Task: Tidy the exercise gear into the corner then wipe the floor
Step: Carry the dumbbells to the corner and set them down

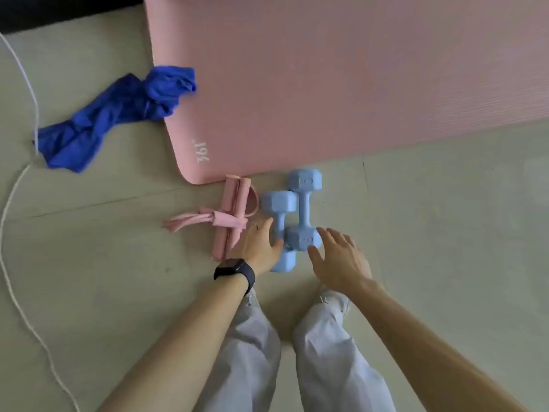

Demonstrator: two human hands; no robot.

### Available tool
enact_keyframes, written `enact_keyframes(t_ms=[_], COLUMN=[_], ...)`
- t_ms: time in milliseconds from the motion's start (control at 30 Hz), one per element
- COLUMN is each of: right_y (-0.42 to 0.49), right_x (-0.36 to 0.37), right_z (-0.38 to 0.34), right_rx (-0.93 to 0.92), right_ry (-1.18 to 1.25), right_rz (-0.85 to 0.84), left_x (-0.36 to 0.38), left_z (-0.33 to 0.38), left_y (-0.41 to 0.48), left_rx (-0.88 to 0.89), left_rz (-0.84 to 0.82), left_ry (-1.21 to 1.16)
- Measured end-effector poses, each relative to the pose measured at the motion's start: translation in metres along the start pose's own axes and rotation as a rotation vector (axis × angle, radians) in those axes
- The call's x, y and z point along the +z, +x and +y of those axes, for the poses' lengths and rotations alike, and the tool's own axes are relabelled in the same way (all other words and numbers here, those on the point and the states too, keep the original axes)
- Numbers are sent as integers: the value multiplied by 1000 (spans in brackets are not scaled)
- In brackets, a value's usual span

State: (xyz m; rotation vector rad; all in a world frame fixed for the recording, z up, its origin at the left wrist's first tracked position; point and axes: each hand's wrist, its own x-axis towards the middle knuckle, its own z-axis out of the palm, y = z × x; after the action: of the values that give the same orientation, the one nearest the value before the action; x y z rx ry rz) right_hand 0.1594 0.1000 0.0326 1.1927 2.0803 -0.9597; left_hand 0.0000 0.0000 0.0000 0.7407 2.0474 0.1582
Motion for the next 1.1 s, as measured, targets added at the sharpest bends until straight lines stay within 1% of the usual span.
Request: enact_keyframes(t_ms=[67, 133, 200, 267, 333, 400, 467, 567, 633, 700, 867, 1000, 1100], right_y=[44, 84, 122, 154, 180, 193, 197, 194, 179, 151, 42, -61, -135], right_x=[31, 54, 82, 102, 117, 133, 144, 150, 143, 127, 70, -8, -81], right_z=[9, 14, 19, 23, 27, 29, 31, 36, 39, 40, 30, 6, -17], right_rx=[54, 127, 186, 222, 238, 242, 247, 289, 320, 350, 370, 388, 347], right_ry=[91, 173, 287, 367, 387, 388, 372, 402, 367, 372, 413, 467, 495], right_rz=[-11, -47, -65, -55, -21, 1, 31, 44, 18, -4, -53, -47, -19], left_x=[32, 64, 98, 123, 143, 156, 164, 166, 159, 137, 76, -7, -73], left_z=[-15, -32, -47, -59, -70, -75, -79, -81, -81, -75, -41, 23, 84], left_y=[32, 61, 85, 101, 115, 120, 120, 120, 106, 83, 6, -76, -130], left_rx=[-53, -95, -98, -89, -81, -87, -89, -153, -189, -181, -212, -168, -107], left_rz=[-37, -46, -30, 12, 98, 133, 125, 72, 41, 0, -37, -26, 47], left_ry=[-12, -141, -283, -376, -421, -431, -443, -455, -292, -166, -126, -58, -77])
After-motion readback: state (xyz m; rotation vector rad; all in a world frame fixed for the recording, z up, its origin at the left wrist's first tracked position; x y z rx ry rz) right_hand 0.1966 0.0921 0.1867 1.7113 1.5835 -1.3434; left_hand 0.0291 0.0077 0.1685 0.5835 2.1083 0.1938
